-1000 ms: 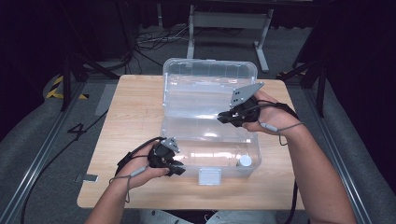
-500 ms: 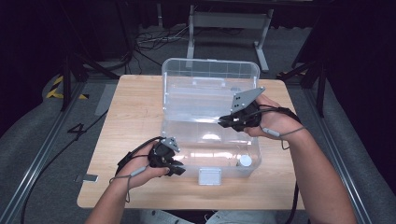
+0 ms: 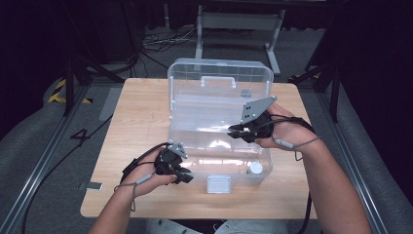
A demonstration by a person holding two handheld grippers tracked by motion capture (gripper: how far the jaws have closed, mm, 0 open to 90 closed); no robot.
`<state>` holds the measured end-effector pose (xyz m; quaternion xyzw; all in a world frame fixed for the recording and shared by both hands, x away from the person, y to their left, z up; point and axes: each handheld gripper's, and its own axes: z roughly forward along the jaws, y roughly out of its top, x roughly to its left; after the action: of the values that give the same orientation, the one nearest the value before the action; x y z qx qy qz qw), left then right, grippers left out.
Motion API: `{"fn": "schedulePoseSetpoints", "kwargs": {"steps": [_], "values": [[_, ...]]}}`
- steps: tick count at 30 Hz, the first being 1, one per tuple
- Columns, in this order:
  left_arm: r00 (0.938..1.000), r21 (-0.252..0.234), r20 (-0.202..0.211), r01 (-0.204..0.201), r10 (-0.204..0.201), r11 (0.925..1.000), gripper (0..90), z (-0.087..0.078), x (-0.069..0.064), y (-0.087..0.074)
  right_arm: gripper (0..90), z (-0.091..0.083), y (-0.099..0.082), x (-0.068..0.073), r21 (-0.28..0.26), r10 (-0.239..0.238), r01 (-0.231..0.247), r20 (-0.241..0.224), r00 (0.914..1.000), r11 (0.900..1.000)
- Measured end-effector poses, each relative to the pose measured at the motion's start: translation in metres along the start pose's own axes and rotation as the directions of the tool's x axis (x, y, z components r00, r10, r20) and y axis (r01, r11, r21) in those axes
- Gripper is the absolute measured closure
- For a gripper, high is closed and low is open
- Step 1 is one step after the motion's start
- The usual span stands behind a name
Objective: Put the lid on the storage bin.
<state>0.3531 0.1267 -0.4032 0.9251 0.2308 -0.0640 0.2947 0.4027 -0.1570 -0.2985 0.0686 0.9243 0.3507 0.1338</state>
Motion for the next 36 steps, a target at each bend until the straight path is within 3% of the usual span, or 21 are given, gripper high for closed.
{"fn": "schedulePoseSetpoints", "kwargs": {"steps": [11,23,36], "values": [[1.0000,-0.005,0.001,0.009,-0.009,0.9999,72.8,0.000,0.000,0.000,83.4,-0.001,-0.004,0.007,-0.008,0.024,-0.024,-0.020,0.9995,0.9997],[1.0000,0.000,0.001,0.006,-0.006,1.0000,72.6,0.000,0.001,0.000,83.4,-0.001,-0.009,0.014,-0.021,0.016,-0.017,-0.028,0.9995,0.9996],[0.9999,0.001,0.003,0.011,-0.011,0.9999,72.5,0.000,0.001,0.000,83.1,0.000,-0.018,0.019,-0.074,0.035,-0.037,-0.028,0.9990,0.9965]]}}
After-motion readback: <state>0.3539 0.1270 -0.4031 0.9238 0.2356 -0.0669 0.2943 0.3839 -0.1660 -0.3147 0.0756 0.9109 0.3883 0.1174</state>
